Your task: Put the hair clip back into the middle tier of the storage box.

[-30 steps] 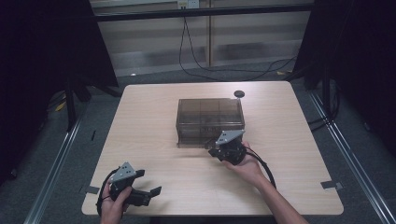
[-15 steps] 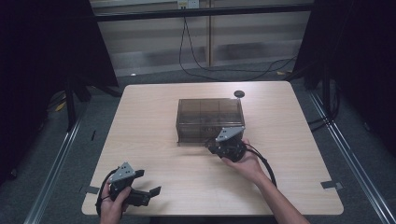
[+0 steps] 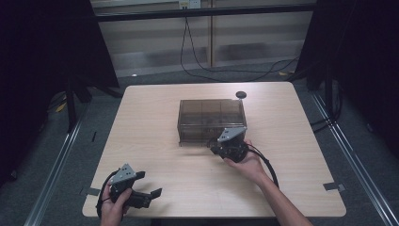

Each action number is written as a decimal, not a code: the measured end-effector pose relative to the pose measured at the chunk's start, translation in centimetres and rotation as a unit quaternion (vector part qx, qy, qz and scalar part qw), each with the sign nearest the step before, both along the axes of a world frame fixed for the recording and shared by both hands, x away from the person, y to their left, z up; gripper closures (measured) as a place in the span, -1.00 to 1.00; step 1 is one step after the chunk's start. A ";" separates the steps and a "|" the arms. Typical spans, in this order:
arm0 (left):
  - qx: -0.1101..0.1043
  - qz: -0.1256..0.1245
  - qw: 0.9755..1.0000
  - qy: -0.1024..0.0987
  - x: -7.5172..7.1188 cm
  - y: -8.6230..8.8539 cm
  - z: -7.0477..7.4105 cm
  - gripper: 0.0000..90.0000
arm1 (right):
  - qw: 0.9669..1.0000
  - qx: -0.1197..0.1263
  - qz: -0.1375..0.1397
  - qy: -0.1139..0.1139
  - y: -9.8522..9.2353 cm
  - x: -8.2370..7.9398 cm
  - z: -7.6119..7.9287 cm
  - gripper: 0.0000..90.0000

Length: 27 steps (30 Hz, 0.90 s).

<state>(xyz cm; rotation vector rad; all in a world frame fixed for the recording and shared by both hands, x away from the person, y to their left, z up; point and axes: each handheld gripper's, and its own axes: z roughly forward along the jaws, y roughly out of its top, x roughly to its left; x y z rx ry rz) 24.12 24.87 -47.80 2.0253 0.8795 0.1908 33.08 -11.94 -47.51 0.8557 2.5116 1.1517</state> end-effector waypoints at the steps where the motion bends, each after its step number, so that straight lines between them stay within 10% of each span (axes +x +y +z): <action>1: 0.001 0.000 1.000 0.000 0.0 0.0 0.0 -0.91 | 1.000 -0.004 -0.003 -0.001 0.0 0.0 0.0 1.00; 27: -0.004 0.003 1.000 -0.001 0.1 0.2 0.0 -0.91 | 1.000 -0.004 -0.009 -0.002 0.0 0.9 -0.2 1.00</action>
